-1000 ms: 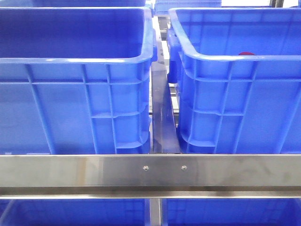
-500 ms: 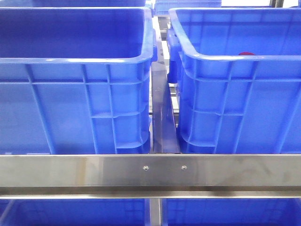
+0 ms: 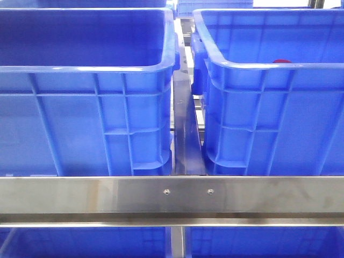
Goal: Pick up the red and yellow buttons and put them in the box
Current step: 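Pass the yellow button from the left gripper to the right gripper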
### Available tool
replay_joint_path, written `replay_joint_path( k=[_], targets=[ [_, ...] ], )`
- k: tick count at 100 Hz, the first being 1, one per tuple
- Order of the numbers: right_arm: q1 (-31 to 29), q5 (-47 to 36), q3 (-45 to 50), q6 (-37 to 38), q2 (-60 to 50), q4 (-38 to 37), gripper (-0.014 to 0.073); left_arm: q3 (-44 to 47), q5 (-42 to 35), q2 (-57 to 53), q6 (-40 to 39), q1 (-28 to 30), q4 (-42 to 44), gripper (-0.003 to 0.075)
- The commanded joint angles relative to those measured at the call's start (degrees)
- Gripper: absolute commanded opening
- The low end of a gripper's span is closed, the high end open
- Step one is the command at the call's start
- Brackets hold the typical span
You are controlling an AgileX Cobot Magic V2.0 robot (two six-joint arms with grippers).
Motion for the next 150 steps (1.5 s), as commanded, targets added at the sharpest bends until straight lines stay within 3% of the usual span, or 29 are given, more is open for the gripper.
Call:
replay_joint_path(
  k=[1, 75, 85, 102, 114, 138, 150],
  targets=[
    [1.1, 2.8, -3.0, -0.1, 1.9, 4.8, 0.0535, -1.5, -3.9, -1.0, 0.0, -0.4, 0.0, 0.0021],
    [13.9, 0.4, -13.9, -0.1, 16.5, 6.5, 0.0525, -1.5, -3.9, -1.0, 0.0, -0.4, 0.0, 0.0021],
    [14.9, 0.5, -14.8, -0.1, 17.0, 6.5, 0.0466, -1.5, -3.9, -1.0, 0.0, -0.4, 0.0, 0.0021],
    [14.9, 0.4, -14.8, -0.1, 17.0, 6.5, 0.0277, -1.5, -3.9, -1.0, 0.0, -0.4, 0.0, 0.0029],
    [14.9, 0.4, -14.8, -0.1, 17.0, 6.4, 0.0237, -1.5, -3.9, -1.0, 0.0, -0.4, 0.0, 0.0114],
    [14.8, 0.4, -14.8, -0.1, 17.0, 6.4, 0.0237, -1.5, -3.9, -1.0, 0.0, -0.4, 0.0, 0.0502],
    [14.5, 0.3, -14.8, -0.4, 17.0, 6.4, 0.0237, -1.5, -3.9, -1.0, 0.0, -0.4, 0.0, 0.053]
  ],
)
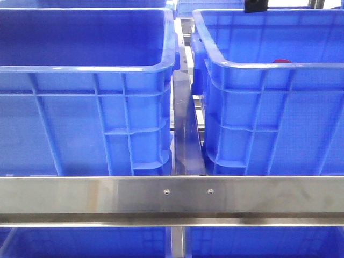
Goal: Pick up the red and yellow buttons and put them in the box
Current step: 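Pass the yellow button from the left gripper to the right gripper, then lower the yellow button with the right gripper beside the red one and release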
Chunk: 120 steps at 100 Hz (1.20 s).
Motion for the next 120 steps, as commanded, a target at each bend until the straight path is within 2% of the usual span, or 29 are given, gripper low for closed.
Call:
replay_joint_path(
  k=[1, 14, 28, 42, 61, 96, 109, 120],
  targets=[
    [-0.2, 2.8, -1.9, -0.7, -1.4, 3.9, 0.0237, -1.5, -3.6, -1.1, 0.0, -0.4, 0.0, 0.053],
    [-3.1, 2.8, -1.9, -1.7, -1.4, 3.9, 0.0237, -1.5, -3.6, -1.4, -0.1, 0.5, 0.0, 0.053],
    [-8.7, 3.4, -1.9, -2.0, -1.4, 3.9, 0.0237, -1.5, -3.6, -2.6, -1.4, 4.3, 0.3, 0.053],
    [-14.4, 6.7, -1.9, -2.0, -1.4, 3.9, 0.0237, -1.5, -3.8, -4.7, -1.8, 10.8, 0.3, 0.053],
    [-19.7, 9.2, -1.9, -2.1, -1.4, 3.8, 0.0237, -0.2, -4.2, -9.2, -1.8, 22.5, 0.3, 0.053],
    [-21.9, 8.8, -1.9, -3.1, -1.4, 3.8, 0.0237, 12.7, -7.8, -25.1, -3.2, 40.9, 0.0, 0.0529],
    [-21.9, 7.5, -1.9, -3.6, -1.4, 3.8, 0.0237, 17.9, -8.8, -31.6, -3.3, 45.3, 0.0, 0.0515],
    [-21.9, 5.1, -1.9, -4.1, -1.4, 3.8, 0.0237, 20.9, -8.9, -35.8, -3.3, 47.9, 0.0, 0.0466]
  ],
)
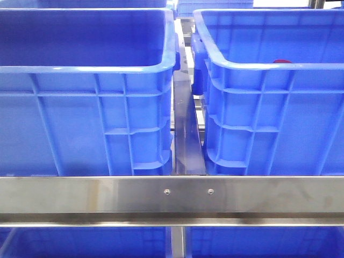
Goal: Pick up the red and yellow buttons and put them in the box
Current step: 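Lower the yellow button with the right gripper beside the red one and release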
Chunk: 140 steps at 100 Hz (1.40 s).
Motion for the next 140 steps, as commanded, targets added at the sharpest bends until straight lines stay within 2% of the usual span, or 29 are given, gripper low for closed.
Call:
replay_joint_path(
  k=[1, 10, 17, 36, 41, 72, 89, 140],
  targets=[
    [-0.2, 0.3, -1.9, -1.5, -1.4, 3.8, 0.0237, 0.8, -5.3, -3.0, -0.7, 1.7, -0.4, 0.0458],
    [-0.2, -2.4, -2.0, -2.7, -1.4, 3.8, 0.0237, 2.4, -5.3, -5.7, -0.7, 2.4, -0.4, 0.0396],
    [-0.2, -5.1, -2.9, -4.4, -1.4, 3.6, 0.0237, 2.9, -5.3, -7.1, -0.7, 2.4, -0.4, 0.0321],
    [-0.2, -15.5, -6.9, -10.2, -1.4, 2.4, 0.0237, 3.0, -5.8, -7.9, -0.7, 2.4, -0.4, 0.0031],
    [-0.2, -19.2, -7.7, -12.2, -1.4, 2.0, 0.0237, 3.0, -5.9, -7.9, -0.7, 2.4, -0.4, -0.0018],
    [-0.2, -49.7, -10.4, -29.1, -1.2, 1.2, 0.0237, 3.0, -5.9, -7.9, -0.7, 2.4, -0.4, -0.0019],
    [-0.3, -63.5, -12.2, -32.5, 2.7, 1.2, 0.0237, 3.0, -5.9, -7.9, -0.7, 2.4, -0.4, -0.0019],
    [-4.0, -64.5, -27.9, -32.5, 25.9, 1.1, 0.0237, 3.0, -6.0, -7.9, -0.7, 2.4, -0.4, -0.0019]
  ],
)
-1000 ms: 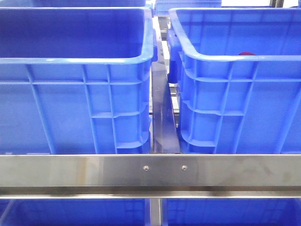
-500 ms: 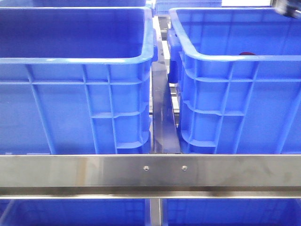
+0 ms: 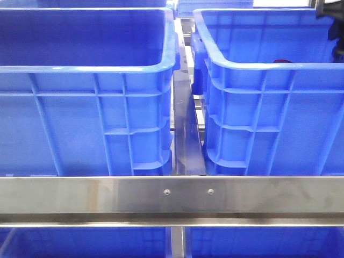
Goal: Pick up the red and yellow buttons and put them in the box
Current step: 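Lower the yellow button with the right gripper beside the red one and release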
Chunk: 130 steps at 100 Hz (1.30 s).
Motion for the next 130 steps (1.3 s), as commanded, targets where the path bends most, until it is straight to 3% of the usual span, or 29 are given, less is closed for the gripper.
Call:
replay_joint_path(
  k=[1, 28, 71, 80, 90, 100, 130],
  targets=[
    [-0.5, 0.9, -4.5, -0.8, 0.1, 0.3, 0.0237, -1.3, -4.7, 0.4, -0.6, 0.1, -0.4, -0.0019],
    [-0.5, 3.3, -10.1, -0.8, 6.5, 0.3, 0.0237, -1.3, -4.7, 0.4, -0.6, 0.1, -0.4, -0.0019],
    [-0.5, 0.6, -10.0, -0.8, 10.5, 0.3, 0.0242, -1.3, -4.7, 0.4, -0.6, 0.1, -0.4, -0.0019],
    [-0.5, 0.6, -10.0, -0.8, 10.3, 0.3, 0.0318, -1.3, -4.7, 0.4, -0.6, 0.1, -0.4, -0.0019],
    [-0.5, -0.1, -10.0, -0.8, 9.7, 0.3, 0.0495, -1.3, -4.7, 0.4, -0.6, 0.1, -0.4, -0.0019],
    [-0.5, -1.3, -10.0, -0.8, 8.5, 0.3, 0.0608, -1.3, -4.7, 0.4, -0.6, 0.1, -0.4, -0.0019],
    [-0.5, -0.4, -7.1, -1.1, 1.2, 0.3, 0.0625, -1.3, -4.7, 0.4, -0.6, 0.1, -0.7, -0.0019]
  ],
)
